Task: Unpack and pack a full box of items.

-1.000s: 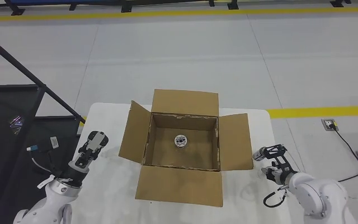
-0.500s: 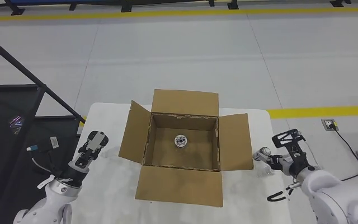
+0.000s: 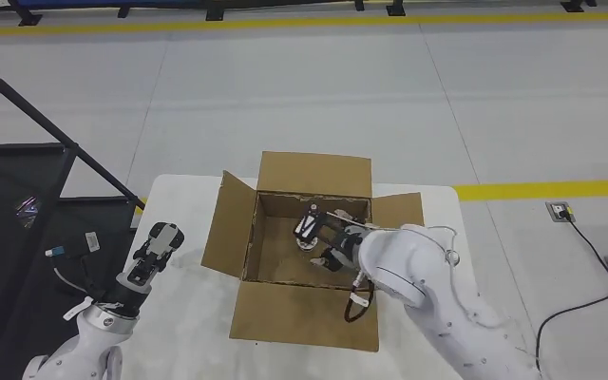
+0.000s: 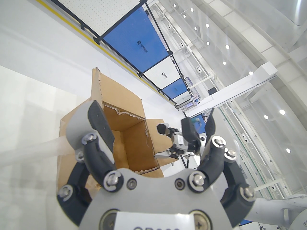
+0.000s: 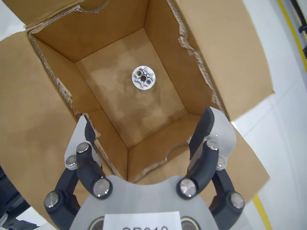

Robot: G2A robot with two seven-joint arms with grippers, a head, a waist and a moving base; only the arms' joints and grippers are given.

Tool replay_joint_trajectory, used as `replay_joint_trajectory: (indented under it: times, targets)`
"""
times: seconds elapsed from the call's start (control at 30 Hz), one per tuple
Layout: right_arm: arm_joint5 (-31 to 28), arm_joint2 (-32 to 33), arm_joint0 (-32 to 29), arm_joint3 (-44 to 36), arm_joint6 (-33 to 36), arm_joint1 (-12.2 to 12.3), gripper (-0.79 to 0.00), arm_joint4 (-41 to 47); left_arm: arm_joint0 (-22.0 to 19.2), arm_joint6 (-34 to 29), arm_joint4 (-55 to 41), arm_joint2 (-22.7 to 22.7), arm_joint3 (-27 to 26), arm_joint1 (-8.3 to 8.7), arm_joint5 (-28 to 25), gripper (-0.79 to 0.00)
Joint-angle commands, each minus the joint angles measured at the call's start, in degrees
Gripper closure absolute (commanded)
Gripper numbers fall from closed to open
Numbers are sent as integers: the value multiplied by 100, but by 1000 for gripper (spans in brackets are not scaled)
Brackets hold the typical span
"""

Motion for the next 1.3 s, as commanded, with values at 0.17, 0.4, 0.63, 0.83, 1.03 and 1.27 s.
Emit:
replay_joint_trajectory:
  times: [0.17,0.4,0.63,0.83,1.03,1.27]
  targets:
    - [415,-1196,1078,2413,-735,-621,-785,770,0,0,0,0,0,0,0,-785]
    - [867,-1780,1488,3844,-1312,-1154,-785,1033,0,0,0,0,0,0,0,-785]
    - [1124,-1956,1709,4849,-1855,-1530,-785,1158,0,0,0,0,0,0,0,-785]
    - [1007,-2012,1831,5543,-2108,-1782,-317,1301,0,0,0,0,0,0,0,-785]
    - [849,-2023,1962,5968,-2229,-1971,0,1367,0,0,0,0,0,0,0,-785]
    - [353,-1784,2107,6030,-2481,-1967,0,1545,0,0,0,0,0,0,0,-785]
